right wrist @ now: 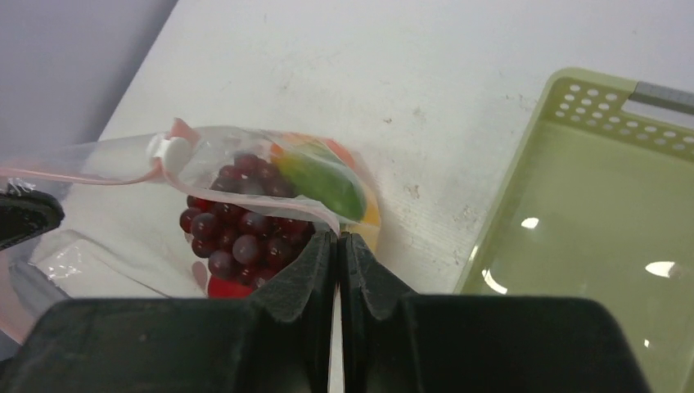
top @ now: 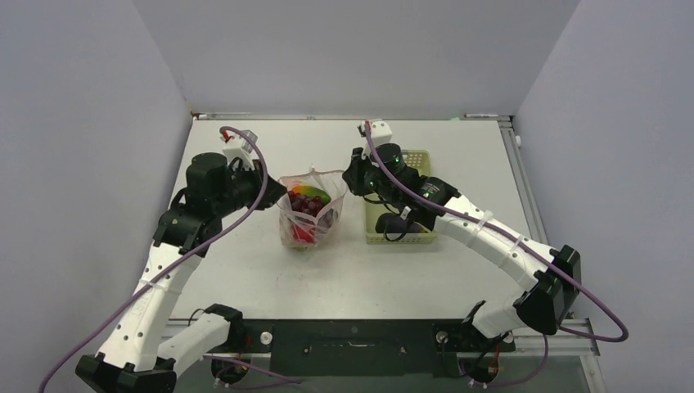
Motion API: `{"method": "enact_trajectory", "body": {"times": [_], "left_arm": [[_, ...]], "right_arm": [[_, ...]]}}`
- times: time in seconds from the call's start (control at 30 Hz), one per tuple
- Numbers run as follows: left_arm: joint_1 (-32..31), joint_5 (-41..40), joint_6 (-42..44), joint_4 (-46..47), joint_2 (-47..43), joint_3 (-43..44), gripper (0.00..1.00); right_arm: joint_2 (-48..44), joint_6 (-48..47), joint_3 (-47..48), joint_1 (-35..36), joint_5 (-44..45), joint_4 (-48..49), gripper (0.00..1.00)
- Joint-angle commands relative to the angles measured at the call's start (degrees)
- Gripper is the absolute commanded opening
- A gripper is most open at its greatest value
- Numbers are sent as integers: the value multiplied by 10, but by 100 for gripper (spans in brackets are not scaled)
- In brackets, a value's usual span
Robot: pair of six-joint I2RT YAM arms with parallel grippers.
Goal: Place the food in the zip-top bag and seal the zipper
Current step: Adjust the zipper food storage bag at the center of the board, then pick up the fake vegetable from the bin.
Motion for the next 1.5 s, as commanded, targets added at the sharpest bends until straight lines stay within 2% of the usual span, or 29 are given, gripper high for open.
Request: {"method": "enact_trajectory", "body": {"times": [0.0,0.17,0.27,0.43,0.5,0.77,0.93,1.07,1.27,1.47], "left_arm": [[2,18,16,57,5,-16,0],[2,44,19,95,1,-49,0],[2,48,22,103,-2,-62,0],[2,45,29,105,-10,-82,0],[2,43,32,101,-12,-87,0],[2,25,41,87,-28,-109,0],[0,25,41,85,-36,-115,0],[-5,26,39,85,-38,-119,0],[-11,23,42,81,-40,-124,0],[-18,15,45,78,-43,-123,0]], "right_arm": [[7,18,-34,-17,-15,33,5],[-2,15,-40,-25,-17,23,13],[-13,9,-30,-27,-10,10,35],[-33,-8,-20,-36,9,-22,65],[-42,-13,-19,-42,15,-34,72],[-85,-49,-25,-80,48,-97,82],[-98,-83,-29,-122,30,-146,84],[-85,-103,-39,-138,9,-177,87],[-54,-128,-69,-140,-21,-180,99],[2,-145,-87,-140,-36,-180,100]]}}
